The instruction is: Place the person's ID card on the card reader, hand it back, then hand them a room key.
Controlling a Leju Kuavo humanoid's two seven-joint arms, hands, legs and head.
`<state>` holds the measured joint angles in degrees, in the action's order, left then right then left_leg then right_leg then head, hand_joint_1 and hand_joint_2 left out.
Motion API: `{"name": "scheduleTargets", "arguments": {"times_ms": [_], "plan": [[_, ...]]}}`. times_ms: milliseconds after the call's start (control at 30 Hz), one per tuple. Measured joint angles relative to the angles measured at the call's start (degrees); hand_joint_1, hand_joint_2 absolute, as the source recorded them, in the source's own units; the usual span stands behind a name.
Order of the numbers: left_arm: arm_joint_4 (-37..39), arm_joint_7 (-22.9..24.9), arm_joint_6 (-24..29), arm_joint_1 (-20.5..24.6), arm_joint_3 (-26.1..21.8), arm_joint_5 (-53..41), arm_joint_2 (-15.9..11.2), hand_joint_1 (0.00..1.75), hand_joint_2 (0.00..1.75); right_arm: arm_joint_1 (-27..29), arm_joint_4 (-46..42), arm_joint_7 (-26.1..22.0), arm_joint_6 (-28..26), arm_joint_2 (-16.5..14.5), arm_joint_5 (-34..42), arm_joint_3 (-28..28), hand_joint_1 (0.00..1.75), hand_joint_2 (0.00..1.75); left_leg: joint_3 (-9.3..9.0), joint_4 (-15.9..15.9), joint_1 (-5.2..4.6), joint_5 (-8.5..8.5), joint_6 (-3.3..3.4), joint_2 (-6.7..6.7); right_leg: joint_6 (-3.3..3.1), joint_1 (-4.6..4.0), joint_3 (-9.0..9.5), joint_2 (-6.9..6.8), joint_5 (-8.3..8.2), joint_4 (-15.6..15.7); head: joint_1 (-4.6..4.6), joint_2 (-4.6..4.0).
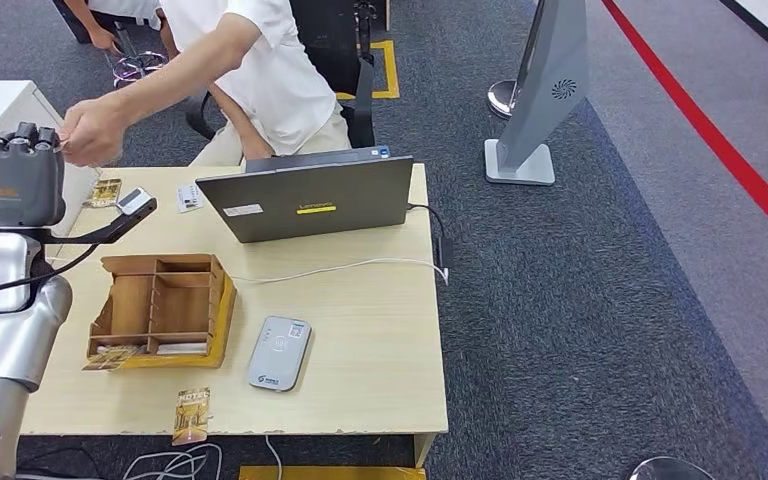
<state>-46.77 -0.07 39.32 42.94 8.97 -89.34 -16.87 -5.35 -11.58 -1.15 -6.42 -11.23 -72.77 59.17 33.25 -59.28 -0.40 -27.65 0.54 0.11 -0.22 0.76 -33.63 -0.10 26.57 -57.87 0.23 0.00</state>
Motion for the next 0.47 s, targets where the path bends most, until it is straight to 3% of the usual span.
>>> {"name": "scheduleTargets", "arguments": {"times_ms": [133,333,467], "plan": [[1.23,0.01,0.02,-0.68,0.00,-0.26,0.36,0.00,1.75,0.02,0.00,0.19,-0.01,0.00,0.01,0.00,0.00,0.00,0.26,-0.02,0.01,0.00,-0.01,0.28,-0.06,-0.01,-0.31,0.32,-0.13,-0.03,-0.01,0.00],[1.24,-0.25,0.11,-0.89,-0.02,0.39,0.53,0.00,1.75,0.07,0.00,0.19,-0.04,0.00,0.01,0.00,0.00,0.00,0.35,-0.02,0.01,-0.01,0.00,0.33,-0.06,-0.01,-0.42,0.39,-0.14,-0.03,-0.01,0.00],[-2.13,-2.25,0.28,-3.93,-0.44,1.97,1.16,0.00,1.75,0.01,0.00,0.33,-0.74,0.00,0.19,0.00,0.00,0.00,0.36,-0.01,-0.01,-0.05,0.01,0.18,0.01,0.00,-0.41,0.23,-0.02,-0.01,0.00,0.00]]}}
